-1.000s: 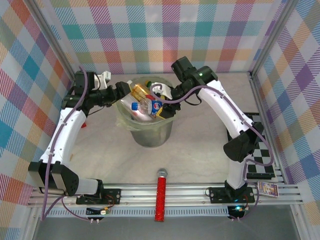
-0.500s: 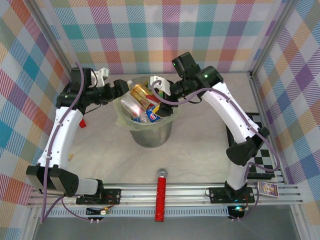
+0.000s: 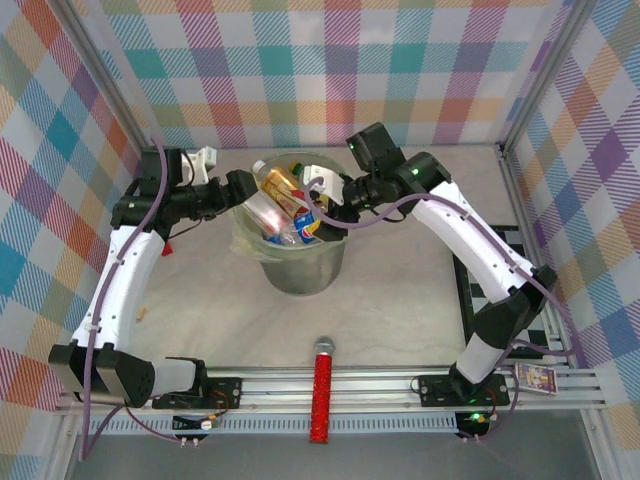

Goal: Put the plastic bottles in the bin

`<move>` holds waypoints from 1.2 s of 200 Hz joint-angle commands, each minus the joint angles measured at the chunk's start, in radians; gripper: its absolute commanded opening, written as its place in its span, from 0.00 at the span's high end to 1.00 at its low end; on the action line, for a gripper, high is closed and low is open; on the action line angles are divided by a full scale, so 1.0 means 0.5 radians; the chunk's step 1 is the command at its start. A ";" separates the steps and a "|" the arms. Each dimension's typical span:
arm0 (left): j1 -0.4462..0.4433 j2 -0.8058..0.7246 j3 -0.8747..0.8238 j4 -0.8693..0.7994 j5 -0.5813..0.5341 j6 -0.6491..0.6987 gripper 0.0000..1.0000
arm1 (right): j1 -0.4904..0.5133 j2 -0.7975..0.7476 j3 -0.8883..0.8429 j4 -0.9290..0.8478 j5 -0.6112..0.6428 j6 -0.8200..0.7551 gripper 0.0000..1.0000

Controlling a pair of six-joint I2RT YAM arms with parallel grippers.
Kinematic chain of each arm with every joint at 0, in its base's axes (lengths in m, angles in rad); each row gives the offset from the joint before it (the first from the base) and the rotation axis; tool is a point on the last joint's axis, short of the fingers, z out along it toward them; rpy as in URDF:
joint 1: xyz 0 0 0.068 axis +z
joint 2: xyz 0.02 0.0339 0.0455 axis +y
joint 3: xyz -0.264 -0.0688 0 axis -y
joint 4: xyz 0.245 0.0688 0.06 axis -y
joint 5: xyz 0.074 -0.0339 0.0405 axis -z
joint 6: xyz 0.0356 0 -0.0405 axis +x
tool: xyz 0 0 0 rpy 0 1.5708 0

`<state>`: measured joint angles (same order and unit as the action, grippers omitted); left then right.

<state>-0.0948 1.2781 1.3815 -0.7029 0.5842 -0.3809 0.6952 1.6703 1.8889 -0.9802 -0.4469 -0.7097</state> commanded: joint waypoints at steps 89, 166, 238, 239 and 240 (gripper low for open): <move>-0.028 -0.141 -0.181 0.114 0.068 -0.139 0.10 | 0.009 0.104 -0.149 0.289 -0.244 0.107 0.43; -0.027 -0.118 -0.084 0.054 0.021 -0.093 0.10 | 0.038 0.028 -0.091 0.093 -0.131 0.014 0.25; -0.026 -0.090 0.122 -0.084 -0.068 0.008 0.09 | 0.039 0.055 0.250 0.002 -0.080 0.022 0.14; -0.026 -0.087 0.124 -0.091 -0.072 0.011 0.09 | 0.039 0.056 0.253 0.006 -0.078 0.023 0.14; -0.024 -0.085 0.129 -0.096 -0.074 0.015 0.09 | 0.039 0.056 0.255 0.007 -0.075 0.026 0.14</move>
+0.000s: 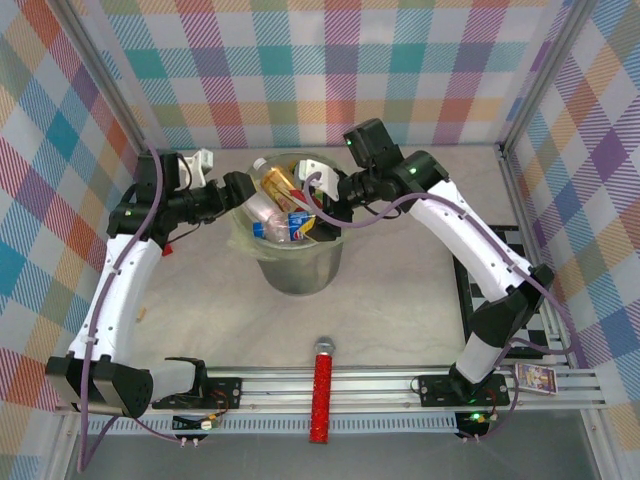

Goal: Put the plastic bottles in the bin

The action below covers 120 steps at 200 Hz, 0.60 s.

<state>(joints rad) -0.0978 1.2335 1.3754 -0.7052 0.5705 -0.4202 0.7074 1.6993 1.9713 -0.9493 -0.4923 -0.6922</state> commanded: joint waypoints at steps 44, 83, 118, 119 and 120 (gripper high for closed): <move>-0.007 -0.008 0.255 -0.256 -0.303 0.253 0.01 | 0.008 -0.087 0.072 0.085 0.311 0.163 0.12; 0.005 -0.026 0.314 -0.301 -0.516 0.338 0.00 | -0.132 -0.271 -0.096 0.226 0.481 0.414 0.12; 0.030 -0.137 0.104 -0.095 -0.995 0.392 0.00 | -0.464 -0.480 -0.372 0.359 0.565 0.808 0.11; 0.031 -0.139 0.091 -0.089 -1.011 0.392 0.00 | -0.470 -0.488 -0.378 0.365 0.565 0.821 0.11; 0.032 -0.145 0.081 -0.076 -1.027 0.392 0.00 | -0.487 -0.494 -0.392 0.371 0.564 0.838 0.11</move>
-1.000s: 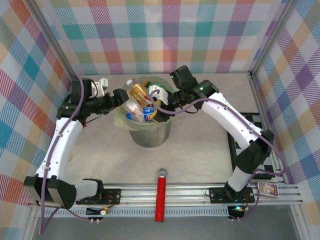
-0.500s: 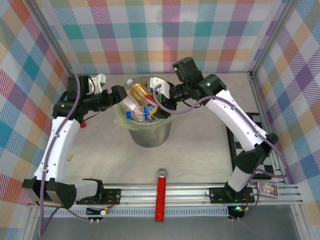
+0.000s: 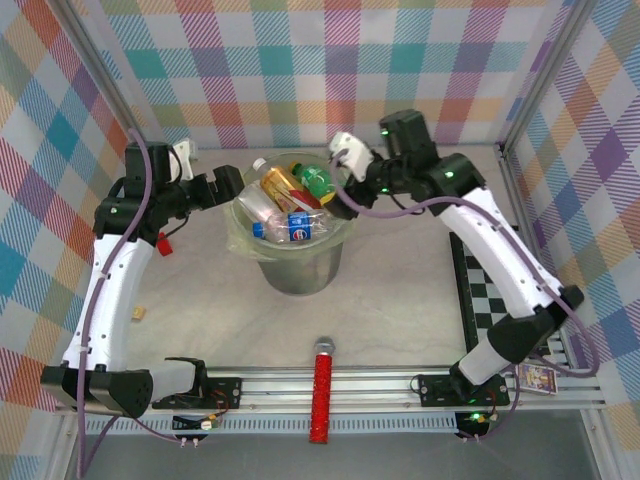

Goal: Put the plastic bottles in the bin

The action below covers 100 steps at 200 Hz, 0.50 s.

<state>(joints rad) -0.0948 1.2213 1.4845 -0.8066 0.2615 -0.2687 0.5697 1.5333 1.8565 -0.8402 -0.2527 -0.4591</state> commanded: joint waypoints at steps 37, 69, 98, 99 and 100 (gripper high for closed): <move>0.064 -0.316 -0.689 0.585 -1.011 0.094 0.00 | -0.628 -0.411 -0.707 0.389 0.250 0.799 0.09; 0.117 -0.331 -1.053 0.819 -1.246 0.105 0.00 | -0.758 -0.554 -1.237 0.645 0.275 0.908 0.08; 0.128 -0.331 -1.370 1.078 -1.275 0.133 0.00 | -0.762 -0.611 -1.700 0.984 0.335 0.980 0.06; 0.128 -0.333 -1.382 1.100 -1.277 0.131 0.00 | -0.762 -0.610 -1.712 0.993 0.339 0.983 0.06; 0.128 -0.335 -1.393 1.117 -1.279 0.132 0.00 | -0.761 -0.610 -1.725 0.998 0.342 0.987 0.06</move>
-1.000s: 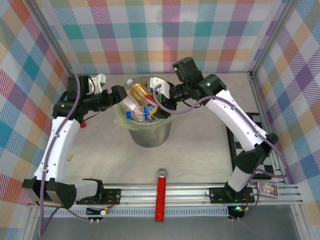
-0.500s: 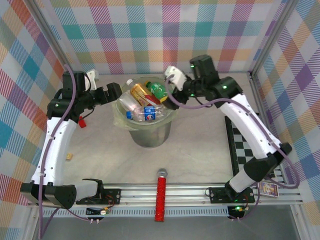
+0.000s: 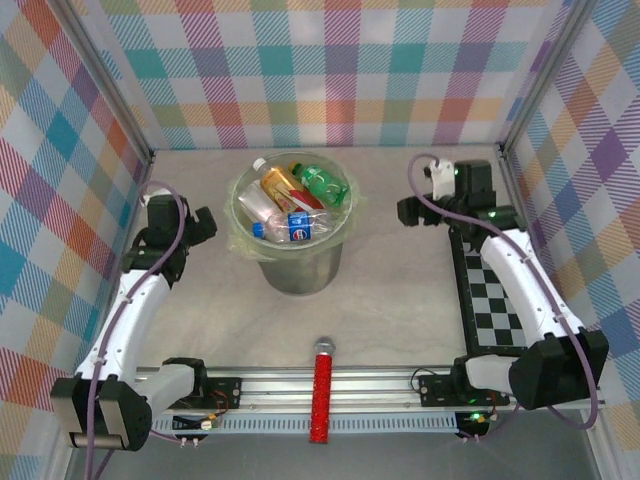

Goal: Put the plastic bottles in the bin

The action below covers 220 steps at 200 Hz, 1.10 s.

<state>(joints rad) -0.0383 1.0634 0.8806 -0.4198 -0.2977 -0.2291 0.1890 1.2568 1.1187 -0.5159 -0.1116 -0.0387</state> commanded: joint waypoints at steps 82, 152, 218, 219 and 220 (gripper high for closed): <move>0.015 0.176 -0.776 1.310 0.094 0.231 0.00 | -0.004 0.114 -0.973 1.278 0.350 0.070 0.01; 0.015 0.547 -0.971 2.092 0.272 0.345 0.00 | -0.031 0.240 -1.290 2.032 0.446 -0.034 0.01; 0.015 0.818 -0.947 2.378 0.260 0.366 0.00 | -0.048 0.378 -1.398 2.510 0.465 -0.222 0.01; 0.015 0.817 -0.948 2.378 0.262 0.364 0.00 | -0.049 0.377 -1.397 2.506 0.464 -0.221 0.01; 0.017 0.816 -0.948 2.377 0.262 0.364 0.00 | -0.051 0.375 -1.397 2.502 0.460 -0.221 0.01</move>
<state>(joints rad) -0.0368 1.4544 0.4023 0.6823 -0.1898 -0.0624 0.1753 1.4208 0.4400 0.6056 0.1127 -0.1085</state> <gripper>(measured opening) 0.997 0.990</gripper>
